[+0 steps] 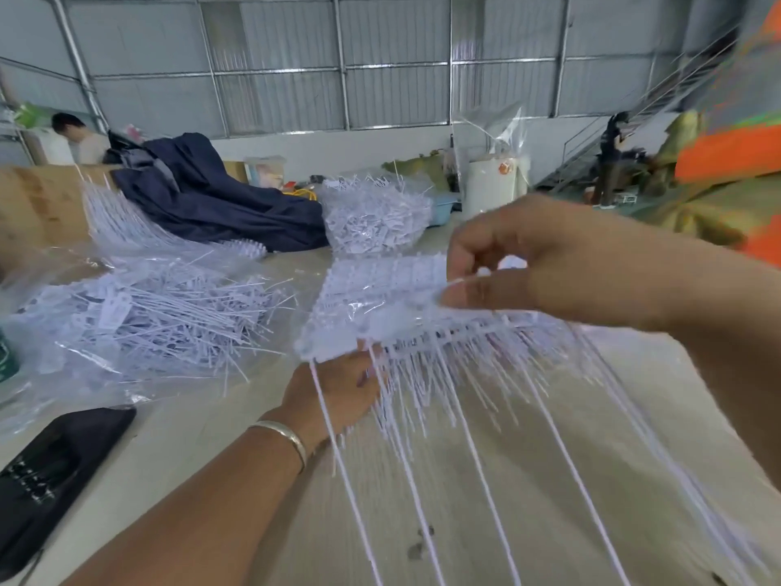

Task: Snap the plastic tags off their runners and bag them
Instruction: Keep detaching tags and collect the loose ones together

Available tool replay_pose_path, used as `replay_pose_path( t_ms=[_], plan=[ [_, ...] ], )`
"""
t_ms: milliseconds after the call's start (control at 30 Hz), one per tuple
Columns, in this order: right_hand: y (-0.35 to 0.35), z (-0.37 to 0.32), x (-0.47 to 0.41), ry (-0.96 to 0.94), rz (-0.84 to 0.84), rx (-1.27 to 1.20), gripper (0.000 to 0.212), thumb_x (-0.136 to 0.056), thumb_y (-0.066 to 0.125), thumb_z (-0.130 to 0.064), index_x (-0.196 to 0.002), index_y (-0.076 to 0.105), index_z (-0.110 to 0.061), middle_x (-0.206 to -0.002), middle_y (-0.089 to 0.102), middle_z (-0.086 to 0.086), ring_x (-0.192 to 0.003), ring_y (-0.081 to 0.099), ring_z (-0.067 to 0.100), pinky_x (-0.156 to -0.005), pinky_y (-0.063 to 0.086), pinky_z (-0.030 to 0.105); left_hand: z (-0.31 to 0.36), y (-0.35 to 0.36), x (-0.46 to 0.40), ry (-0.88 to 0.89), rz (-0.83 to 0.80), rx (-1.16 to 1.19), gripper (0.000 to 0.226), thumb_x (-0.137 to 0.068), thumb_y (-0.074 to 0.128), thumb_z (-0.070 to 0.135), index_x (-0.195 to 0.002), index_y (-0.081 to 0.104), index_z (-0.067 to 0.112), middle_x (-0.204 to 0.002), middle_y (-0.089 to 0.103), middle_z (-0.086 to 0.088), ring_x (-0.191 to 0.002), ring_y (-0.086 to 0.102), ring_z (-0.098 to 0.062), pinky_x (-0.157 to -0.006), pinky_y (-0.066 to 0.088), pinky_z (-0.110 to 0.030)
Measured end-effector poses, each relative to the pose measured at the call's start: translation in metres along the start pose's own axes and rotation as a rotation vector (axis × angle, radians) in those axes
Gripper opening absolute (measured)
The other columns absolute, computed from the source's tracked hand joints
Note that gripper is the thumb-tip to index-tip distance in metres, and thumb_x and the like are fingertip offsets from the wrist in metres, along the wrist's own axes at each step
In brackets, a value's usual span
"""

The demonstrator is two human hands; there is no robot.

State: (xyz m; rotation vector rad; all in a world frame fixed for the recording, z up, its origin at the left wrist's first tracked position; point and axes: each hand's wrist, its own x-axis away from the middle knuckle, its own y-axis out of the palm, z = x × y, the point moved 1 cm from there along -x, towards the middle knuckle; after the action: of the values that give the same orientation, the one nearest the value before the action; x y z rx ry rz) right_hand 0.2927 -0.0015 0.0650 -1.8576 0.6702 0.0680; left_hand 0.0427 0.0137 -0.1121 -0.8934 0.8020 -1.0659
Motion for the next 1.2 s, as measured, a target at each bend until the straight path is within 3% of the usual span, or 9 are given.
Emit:
replay_pose_path(
  t_ms=[133,400,467,533,600,667,833,967,1200],
  plan=[
    [-0.035,-0.028,0.001,-0.074,0.194,0.073,0.022,-0.085,0.069,-0.034,-0.076,0.064,-0.014,-0.050,0.037,-0.009,-0.044,0.034,0.006,-0.043,0.028,0.012,-0.002,0.000,0.001,0.097,0.076,-0.220,0.050,-0.100,0.036,0.049,-0.149,0.032,0.041,-0.160,0.019,0.015,-0.147,0.020,-0.017,-0.119,0.012,-0.032],
    [-0.035,-0.030,-0.034,-0.031,0.226,0.517,0.024,-0.093,0.059,-0.041,-0.078,0.049,-0.024,-0.065,0.044,-0.012,-0.056,0.041,0.000,-0.050,0.029,0.019,-0.005,0.001,0.007,0.196,0.276,-0.216,0.040,-0.097,0.040,0.046,-0.133,0.056,0.042,-0.144,0.049,0.016,-0.131,0.041,-0.019,-0.107,0.032,-0.027],
    [-0.021,-0.016,-0.046,0.003,0.212,0.686,0.026,-0.097,0.050,-0.043,-0.083,0.041,-0.023,-0.069,0.038,-0.010,-0.061,0.036,0.005,-0.055,0.027,0.029,-0.002,-0.005,0.010,0.228,0.412,-0.034,0.038,-0.091,0.039,0.042,-0.109,0.072,0.035,-0.111,0.070,0.007,-0.109,0.052,-0.016,-0.089,0.040,-0.024],
    [-0.003,0.004,-0.056,0.020,0.166,0.759,0.026,-0.100,0.042,-0.044,-0.092,0.037,-0.020,-0.068,0.038,-0.007,-0.062,0.038,0.015,-0.060,0.030,0.032,0.002,-0.017,0.011,0.111,0.477,0.535,0.030,-0.096,0.045,0.025,-0.097,0.074,0.023,-0.090,0.073,-0.005,-0.087,0.062,-0.011,-0.077,0.046,-0.023],
    [0.020,0.029,-0.066,0.042,0.096,0.772,0.026,-0.103,0.035,-0.041,-0.100,0.038,-0.016,-0.070,0.043,-0.004,-0.067,0.044,0.021,-0.060,0.034,0.033,0.005,-0.028,0.010,-0.035,0.386,1.099,0.027,-0.101,0.045,0.018,-0.098,0.071,0.014,-0.079,0.074,-0.008,-0.065,0.066,-0.008,-0.061,0.047,-0.024],
    [0.043,0.056,-0.074,0.056,0.022,0.761,0.025,-0.104,0.031,-0.036,-0.111,0.039,-0.013,-0.073,0.048,-0.001,-0.071,0.048,0.025,-0.062,0.038,0.033,0.003,-0.035,0.010,-0.113,0.271,1.276,0.038,-0.104,0.035,0.036,-0.102,0.066,0.013,-0.072,0.074,-0.008,-0.053,0.064,-0.011,-0.048,0.042,-0.020],
    [0.104,0.111,-0.074,0.049,-0.080,0.611,0.012,-0.104,0.032,-0.029,-0.096,0.030,-0.020,-0.077,0.046,-0.003,-0.073,0.044,0.022,-0.070,0.041,0.036,-0.006,-0.038,0.014,-0.162,0.329,1.122,0.021,-0.096,0.058,0.032,-0.097,0.069,0.014,-0.067,0.071,-0.003,-0.053,0.059,-0.011,-0.049,0.040,-0.021],
    [0.143,0.134,-0.063,0.095,0.030,0.423,0.015,-0.101,0.038,-0.022,-0.102,0.052,-0.016,-0.097,0.057,0.000,-0.090,0.055,0.024,-0.076,0.035,0.033,-0.002,-0.032,0.017,-0.127,0.343,0.953,0.010,-0.087,0.070,0.019,-0.080,0.071,0.011,-0.059,0.067,0.001,-0.050,0.056,-0.008,-0.047,0.043,-0.016],
    [0.138,0.133,-0.059,0.132,0.229,0.307,0.017,-0.100,0.039,-0.021,-0.083,0.041,-0.021,-0.075,0.045,-0.006,-0.077,0.047,0.021,-0.087,0.030,0.036,-0.001,-0.032,0.017,-0.172,0.283,1.025,0.004,-0.084,0.073,0.012,-0.080,0.072,0.012,-0.061,0.068,0.001,-0.051,0.059,-0.006,-0.047,0.043,-0.015]
  ],
)
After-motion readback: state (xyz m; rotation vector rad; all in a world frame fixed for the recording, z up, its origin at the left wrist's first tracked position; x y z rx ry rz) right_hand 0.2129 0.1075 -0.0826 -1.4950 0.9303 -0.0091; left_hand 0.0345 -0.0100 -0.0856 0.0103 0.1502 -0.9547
